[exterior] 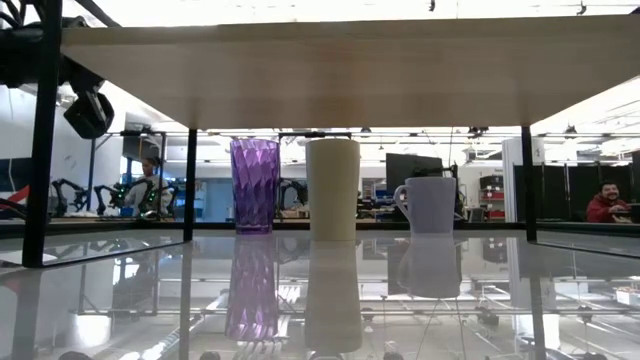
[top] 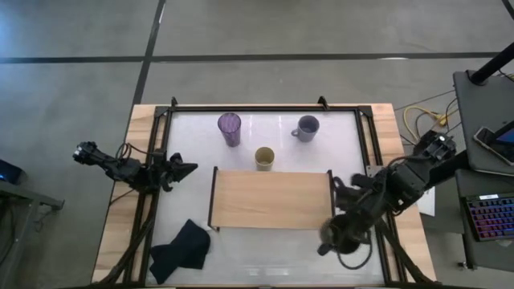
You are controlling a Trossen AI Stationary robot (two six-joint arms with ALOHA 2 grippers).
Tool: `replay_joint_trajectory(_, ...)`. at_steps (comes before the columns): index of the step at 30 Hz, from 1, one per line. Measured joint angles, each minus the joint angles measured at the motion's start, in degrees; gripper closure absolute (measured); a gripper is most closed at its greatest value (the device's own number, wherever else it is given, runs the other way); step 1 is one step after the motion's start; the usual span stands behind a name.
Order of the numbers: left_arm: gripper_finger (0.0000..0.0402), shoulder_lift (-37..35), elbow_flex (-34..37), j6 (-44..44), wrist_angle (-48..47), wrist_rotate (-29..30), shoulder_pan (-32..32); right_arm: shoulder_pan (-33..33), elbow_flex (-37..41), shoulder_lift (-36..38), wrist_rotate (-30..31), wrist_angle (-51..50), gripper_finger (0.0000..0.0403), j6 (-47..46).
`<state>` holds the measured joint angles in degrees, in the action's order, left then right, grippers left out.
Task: Stack small to large cups/mugs on shelf
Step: Put the black mug on the shelf
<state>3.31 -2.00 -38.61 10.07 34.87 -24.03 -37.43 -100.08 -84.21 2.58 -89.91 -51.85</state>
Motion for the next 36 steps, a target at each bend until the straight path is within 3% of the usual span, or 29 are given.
replay_joint_trajectory(5,0.0402,0.9,0.0,0.0,0.0,0.0,0.0,6.3,-3.6,-2.0,5.2,0.0,0.0386,12.7)
replay_joint_trajectory(11,0.0402,1.2,0.0,0.0,0.2,0.0,0.0,16.4,-3.6,-0.7,4.4,-0.2,0.0386,22.5)
replay_joint_trajectory(17,0.0402,1.2,0.0,0.0,0.3,0.0,0.0,23.1,-4.0,-2.2,-0.8,-0.2,0.0386,36.1)
replay_joint_trajectory(26,0.0402,1.3,0.0,0.0,0.1,0.0,0.0,27.3,-10.5,-10.4,-3.0,0.0,0.0385,54.4)
replay_joint_trajectory(31,0.0402,1.3,0.0,0.0,0.1,0.0,0.0,28.7,-11.6,-13.5,-6.4,0.1,0.0385,57.8)
replay_joint_trajectory(36,0.0402,1.3,0.0,0.0,0.3,0.0,0.0,28.7,-8.4,-12.1,-7.1,-0.3,0.0385,57.6)
